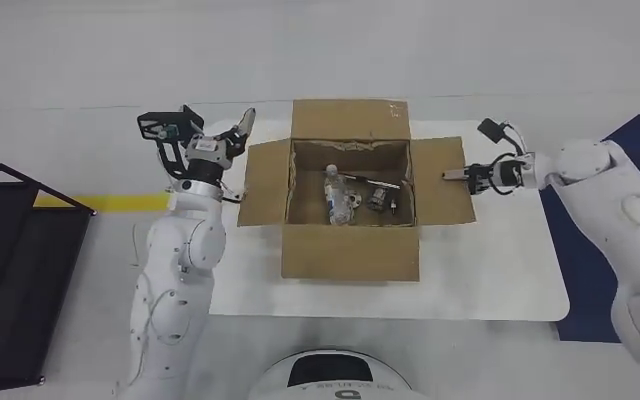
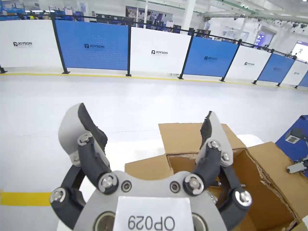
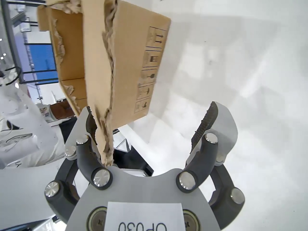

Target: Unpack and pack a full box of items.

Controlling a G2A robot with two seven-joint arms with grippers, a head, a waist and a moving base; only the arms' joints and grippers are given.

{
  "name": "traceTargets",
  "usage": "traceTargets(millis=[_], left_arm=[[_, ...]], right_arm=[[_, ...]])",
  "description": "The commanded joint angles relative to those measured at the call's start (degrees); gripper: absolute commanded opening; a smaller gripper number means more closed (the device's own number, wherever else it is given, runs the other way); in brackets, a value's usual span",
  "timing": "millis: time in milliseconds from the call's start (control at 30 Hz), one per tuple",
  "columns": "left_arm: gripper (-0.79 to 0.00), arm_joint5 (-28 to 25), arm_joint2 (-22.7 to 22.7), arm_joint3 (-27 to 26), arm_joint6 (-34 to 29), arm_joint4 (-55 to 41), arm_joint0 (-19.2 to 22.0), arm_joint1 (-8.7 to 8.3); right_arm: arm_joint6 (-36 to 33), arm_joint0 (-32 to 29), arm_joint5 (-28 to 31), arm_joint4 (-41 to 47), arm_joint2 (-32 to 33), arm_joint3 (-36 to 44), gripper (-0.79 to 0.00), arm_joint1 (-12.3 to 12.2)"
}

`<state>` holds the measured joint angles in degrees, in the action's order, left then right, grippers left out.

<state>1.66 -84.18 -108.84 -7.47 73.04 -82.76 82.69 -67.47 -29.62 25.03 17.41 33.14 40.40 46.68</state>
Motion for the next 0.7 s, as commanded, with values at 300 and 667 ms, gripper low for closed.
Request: traceTargets(millis=[300,667], left_arm=[[0.0,2.9,-5.19,11.02,-1.66,6.22,1.34,-0.94],[0.0,1.7,-5.81,16.94,-2.23,7.2,2.34,-1.37]], right_arm=[[9.4,6.09,10.85,0.34,5.93,-7.21,0.0,-0.01],[10.4,5.89,8.58,-12.99,5.9,18.28,-0.314,-0.91]])
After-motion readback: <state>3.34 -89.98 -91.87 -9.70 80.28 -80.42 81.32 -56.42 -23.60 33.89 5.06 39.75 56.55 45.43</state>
